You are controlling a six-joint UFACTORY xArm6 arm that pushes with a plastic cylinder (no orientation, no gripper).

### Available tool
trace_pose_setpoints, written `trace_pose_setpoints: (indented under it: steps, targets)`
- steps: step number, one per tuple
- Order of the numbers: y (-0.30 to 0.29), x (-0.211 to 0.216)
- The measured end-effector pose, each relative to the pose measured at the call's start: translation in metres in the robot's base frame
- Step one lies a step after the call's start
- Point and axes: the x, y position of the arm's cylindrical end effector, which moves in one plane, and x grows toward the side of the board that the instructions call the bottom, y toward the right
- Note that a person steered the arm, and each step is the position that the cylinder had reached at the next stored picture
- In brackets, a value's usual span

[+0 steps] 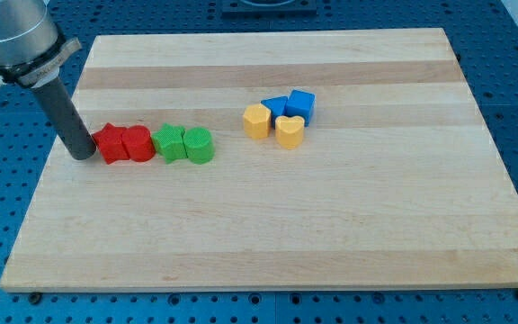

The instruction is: Move your arm towards the top left side

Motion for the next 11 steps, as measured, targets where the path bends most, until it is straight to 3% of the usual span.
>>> trace_pose_setpoints:
  steps: [8, 11]
  targets:
    - [-0.014, -0.069]
    - [-0.014, -0.075]
